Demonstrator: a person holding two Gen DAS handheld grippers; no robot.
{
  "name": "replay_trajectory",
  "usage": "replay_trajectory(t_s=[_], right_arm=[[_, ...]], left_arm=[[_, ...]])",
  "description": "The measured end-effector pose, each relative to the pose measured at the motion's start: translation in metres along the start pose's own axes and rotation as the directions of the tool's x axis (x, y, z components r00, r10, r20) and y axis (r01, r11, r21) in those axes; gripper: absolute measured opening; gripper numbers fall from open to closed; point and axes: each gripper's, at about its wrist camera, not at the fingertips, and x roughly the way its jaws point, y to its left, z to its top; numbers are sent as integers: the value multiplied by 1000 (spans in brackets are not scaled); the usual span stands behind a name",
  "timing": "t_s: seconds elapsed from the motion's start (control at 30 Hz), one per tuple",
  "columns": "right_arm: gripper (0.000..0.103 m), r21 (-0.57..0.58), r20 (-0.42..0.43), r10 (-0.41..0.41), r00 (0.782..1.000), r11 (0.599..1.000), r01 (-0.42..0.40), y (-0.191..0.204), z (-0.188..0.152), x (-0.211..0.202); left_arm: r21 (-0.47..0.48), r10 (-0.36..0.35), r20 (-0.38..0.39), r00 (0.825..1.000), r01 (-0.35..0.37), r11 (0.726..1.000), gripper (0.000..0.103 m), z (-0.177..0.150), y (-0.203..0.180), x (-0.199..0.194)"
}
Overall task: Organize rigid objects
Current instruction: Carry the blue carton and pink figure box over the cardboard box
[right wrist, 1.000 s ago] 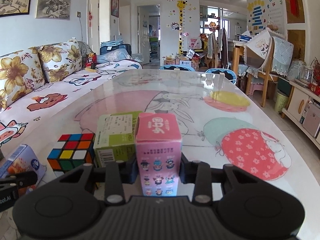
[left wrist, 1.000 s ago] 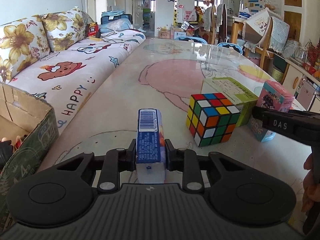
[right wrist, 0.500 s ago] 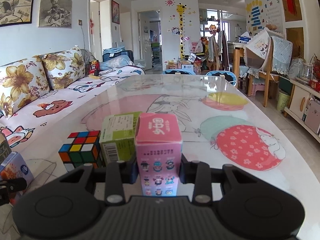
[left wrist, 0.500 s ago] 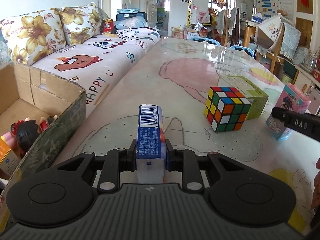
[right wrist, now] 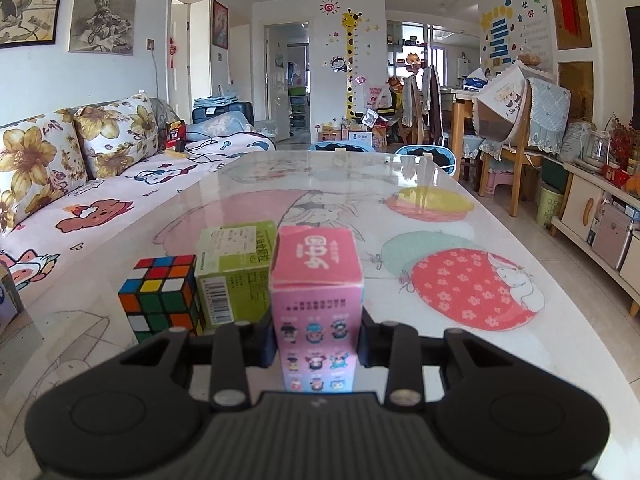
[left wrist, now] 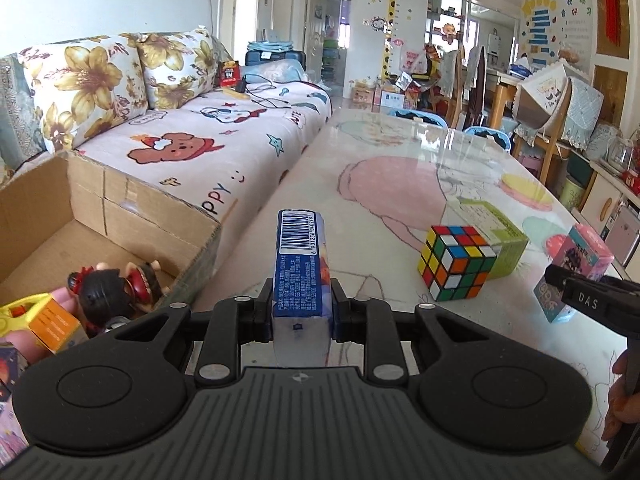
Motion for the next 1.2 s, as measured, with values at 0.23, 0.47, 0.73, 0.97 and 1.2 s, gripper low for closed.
replay_trajectory(t_s=[0.23,0.47,0.73,0.97,1.2], right_arm=[[35,-44,33,33,999,999,-31,22,5,-11],[35,-141,83,96,992,986,-84,55,16,-28],[35,-236,61,188,980,957,-169,100,22,-44],[35,-250,37,291,956,929,-273,146,37,-48],[35,-308,-9,384,923,877,-368,206,47,-38]], left_arm=[[-28,6,22,1000,-6,1000,28,10,15,3],[-60,22,43,999,-20,998,28,18,29,9],[-130,34,49,998,-27,991,29,28,52,14],[-186,87,77,993,-71,980,28,33,72,12],[-230,175,45,983,-161,960,29,33,91,16]])
